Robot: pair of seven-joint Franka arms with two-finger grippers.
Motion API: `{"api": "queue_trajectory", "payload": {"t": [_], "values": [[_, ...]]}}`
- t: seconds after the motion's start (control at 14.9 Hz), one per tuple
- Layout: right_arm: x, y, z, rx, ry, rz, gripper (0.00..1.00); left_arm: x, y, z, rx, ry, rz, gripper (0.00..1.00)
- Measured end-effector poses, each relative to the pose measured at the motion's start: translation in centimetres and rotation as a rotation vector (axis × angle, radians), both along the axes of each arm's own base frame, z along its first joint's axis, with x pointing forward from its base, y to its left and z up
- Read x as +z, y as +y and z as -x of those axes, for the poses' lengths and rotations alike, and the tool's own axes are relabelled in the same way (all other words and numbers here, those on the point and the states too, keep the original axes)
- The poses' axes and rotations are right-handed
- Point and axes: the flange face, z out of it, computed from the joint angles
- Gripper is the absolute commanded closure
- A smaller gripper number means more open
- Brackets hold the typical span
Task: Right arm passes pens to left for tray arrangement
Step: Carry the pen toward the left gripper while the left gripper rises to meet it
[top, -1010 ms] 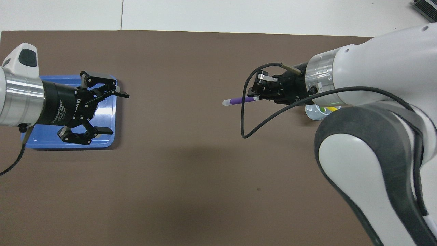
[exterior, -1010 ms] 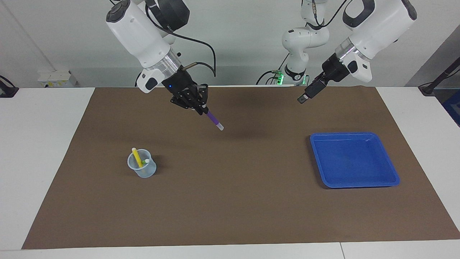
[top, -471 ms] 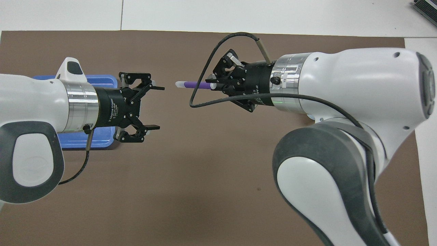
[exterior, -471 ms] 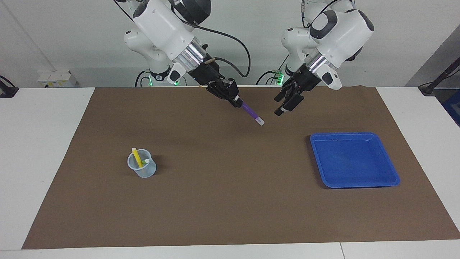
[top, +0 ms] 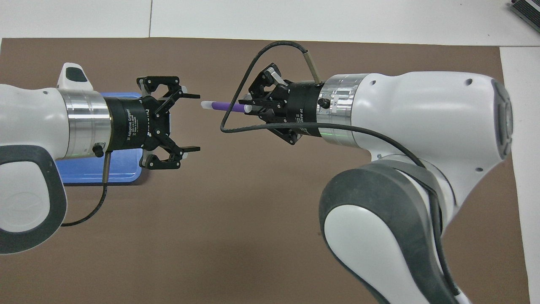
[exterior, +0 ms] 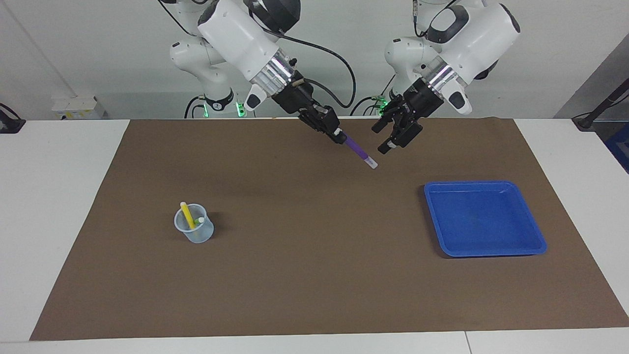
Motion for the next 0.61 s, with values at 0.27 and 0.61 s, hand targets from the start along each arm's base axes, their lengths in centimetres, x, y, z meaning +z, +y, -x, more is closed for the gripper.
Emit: {"api": "queue_trajectory", "payload": {"t": [0.27, 0.61], "values": [[0.1, 1.0, 0.4, -0.028, 0.009, -0.024, 1.0, -0.1, -2.4, 0.3, 0.0, -0.02, 0.012, 0.0], [0.0, 1.3, 0.5, -0.026, 0.011, -0.023, 1.0, -0.2, -3.9, 0.6, 0.01, -0.02, 0.022, 0.37]]}}
